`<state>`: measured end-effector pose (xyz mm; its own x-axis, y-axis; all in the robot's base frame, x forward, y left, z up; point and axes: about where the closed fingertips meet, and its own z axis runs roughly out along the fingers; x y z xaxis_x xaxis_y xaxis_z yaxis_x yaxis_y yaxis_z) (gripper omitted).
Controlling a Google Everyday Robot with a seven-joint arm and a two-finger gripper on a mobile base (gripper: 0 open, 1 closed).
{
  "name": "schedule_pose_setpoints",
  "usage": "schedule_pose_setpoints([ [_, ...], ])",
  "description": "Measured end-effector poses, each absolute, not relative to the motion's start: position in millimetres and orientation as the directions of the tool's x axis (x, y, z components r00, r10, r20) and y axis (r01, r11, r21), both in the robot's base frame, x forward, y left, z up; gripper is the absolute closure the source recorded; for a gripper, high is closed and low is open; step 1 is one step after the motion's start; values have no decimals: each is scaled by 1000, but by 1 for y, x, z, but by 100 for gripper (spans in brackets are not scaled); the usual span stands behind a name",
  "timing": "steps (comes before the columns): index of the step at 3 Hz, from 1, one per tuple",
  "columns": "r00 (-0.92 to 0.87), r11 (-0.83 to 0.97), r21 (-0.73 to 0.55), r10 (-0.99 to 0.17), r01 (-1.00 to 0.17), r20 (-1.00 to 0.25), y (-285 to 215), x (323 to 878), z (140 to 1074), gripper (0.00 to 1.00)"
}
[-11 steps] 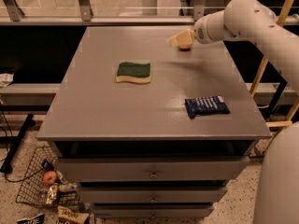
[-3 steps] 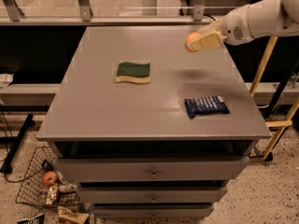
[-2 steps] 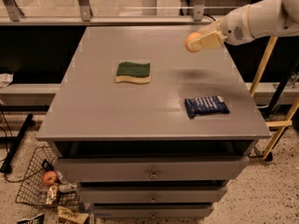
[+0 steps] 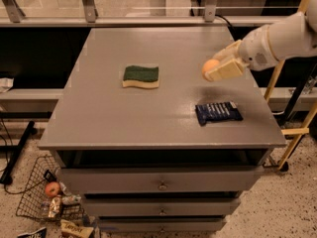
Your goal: Move orange near rxbar blueberry
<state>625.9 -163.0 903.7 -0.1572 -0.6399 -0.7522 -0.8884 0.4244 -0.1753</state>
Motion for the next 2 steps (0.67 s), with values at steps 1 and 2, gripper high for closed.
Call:
schedule_pose_setpoints([
  [1,-167,394,-163,-679,-905,-715,-175,595,885,100],
  [2,-187,375,-132,-701,-918,-688,-181,577,867,100],
])
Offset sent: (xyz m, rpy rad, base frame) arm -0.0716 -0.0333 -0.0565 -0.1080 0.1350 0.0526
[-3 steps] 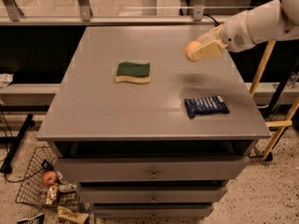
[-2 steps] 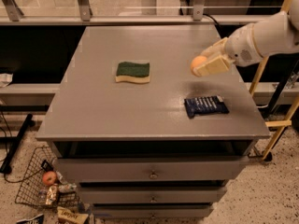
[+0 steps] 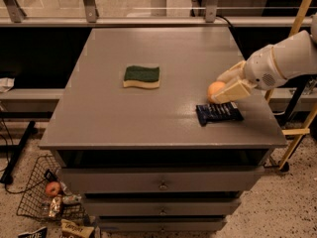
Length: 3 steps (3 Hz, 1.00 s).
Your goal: Move orange near rxbar blueberry
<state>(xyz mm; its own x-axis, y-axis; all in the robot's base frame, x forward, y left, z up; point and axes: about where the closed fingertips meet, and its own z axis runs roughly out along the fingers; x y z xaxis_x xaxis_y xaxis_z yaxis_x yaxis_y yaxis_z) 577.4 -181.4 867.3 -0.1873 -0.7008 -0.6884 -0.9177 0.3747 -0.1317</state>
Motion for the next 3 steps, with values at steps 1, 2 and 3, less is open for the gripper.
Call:
schedule_pose_setpoints([
  [1,-188,357,-124,-719,-926,-670,-183,572,859,100],
  [2,-178,350,-130,-722,-928,-668,-183,573,860,100],
  [3,-154,341,-152,-722,-928,-675,-182,577,867,100],
])
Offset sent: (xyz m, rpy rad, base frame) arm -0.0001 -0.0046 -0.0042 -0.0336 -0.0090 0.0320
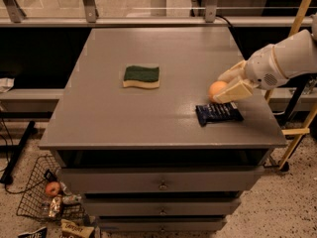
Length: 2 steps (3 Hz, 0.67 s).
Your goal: Move orange near rxbar blueberry
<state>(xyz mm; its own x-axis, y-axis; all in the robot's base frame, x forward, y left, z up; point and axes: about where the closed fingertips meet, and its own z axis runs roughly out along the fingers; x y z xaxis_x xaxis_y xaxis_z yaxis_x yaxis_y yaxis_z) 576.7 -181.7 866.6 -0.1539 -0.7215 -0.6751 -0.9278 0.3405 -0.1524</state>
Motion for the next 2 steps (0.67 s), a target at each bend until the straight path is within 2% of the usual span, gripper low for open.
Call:
schedule_pose_setpoints([
  [2,-129,317,-155,-716,-936,-686,-173,587,867,98],
])
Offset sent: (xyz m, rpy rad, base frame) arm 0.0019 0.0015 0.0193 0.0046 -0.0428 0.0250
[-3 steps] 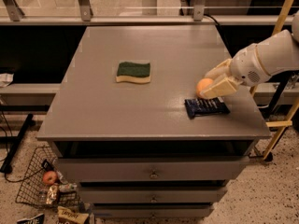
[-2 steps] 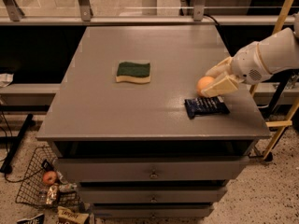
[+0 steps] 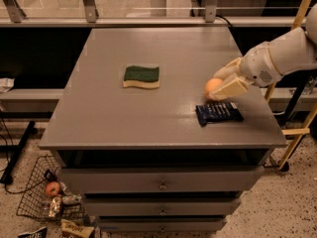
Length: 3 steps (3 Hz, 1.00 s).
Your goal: Move orange near rxbar blueberry
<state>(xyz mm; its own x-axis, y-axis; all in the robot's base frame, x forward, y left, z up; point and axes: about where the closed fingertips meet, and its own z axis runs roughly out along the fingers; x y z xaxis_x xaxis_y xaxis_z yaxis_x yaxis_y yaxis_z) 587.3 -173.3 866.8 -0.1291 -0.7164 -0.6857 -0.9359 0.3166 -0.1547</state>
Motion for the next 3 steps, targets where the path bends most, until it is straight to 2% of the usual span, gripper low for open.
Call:
schedule_pose_setpoints([
  [3,-125,307,-149,-717,-940,-686,-167,588,864,29],
])
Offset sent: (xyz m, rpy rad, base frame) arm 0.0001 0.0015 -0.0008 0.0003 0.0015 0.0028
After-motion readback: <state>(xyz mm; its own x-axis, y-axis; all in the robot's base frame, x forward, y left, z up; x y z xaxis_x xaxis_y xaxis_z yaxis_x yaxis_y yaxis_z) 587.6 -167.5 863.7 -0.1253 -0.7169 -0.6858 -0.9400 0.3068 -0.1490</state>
